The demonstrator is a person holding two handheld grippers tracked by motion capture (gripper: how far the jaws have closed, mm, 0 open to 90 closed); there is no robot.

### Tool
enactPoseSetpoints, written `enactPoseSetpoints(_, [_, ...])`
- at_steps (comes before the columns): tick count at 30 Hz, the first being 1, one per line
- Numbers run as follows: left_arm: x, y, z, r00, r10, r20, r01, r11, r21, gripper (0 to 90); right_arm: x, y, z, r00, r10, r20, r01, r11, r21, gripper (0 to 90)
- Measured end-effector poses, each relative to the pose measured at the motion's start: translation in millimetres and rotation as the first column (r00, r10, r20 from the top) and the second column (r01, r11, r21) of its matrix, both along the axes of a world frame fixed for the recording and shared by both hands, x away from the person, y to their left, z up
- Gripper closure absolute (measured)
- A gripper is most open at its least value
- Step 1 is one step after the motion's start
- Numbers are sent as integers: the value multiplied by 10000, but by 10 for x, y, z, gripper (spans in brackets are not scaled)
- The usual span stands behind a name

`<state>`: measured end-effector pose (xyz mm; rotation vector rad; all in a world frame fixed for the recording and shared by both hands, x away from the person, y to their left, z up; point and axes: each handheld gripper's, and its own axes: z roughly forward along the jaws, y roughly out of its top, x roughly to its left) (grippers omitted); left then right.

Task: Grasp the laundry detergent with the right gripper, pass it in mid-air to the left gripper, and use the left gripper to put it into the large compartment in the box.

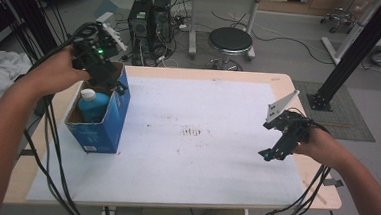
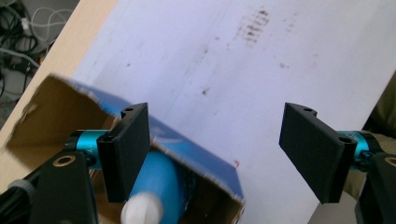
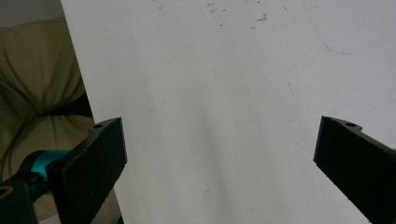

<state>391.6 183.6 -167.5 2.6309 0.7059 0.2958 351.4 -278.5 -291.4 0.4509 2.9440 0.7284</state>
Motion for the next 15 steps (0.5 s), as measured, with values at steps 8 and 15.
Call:
enactPoseSetpoints(8, [78,-498,-92,9928,-1187,-177,1191,9926,221,250,-31,20,20,10000,18,51,-18,10000,-33,16])
enactPoseSetpoints(15, [105,-764,-209,9852,-1692,-291,1700,9851,276,146,-44,35,26,10000,-13,58,13,10000,-55,16])
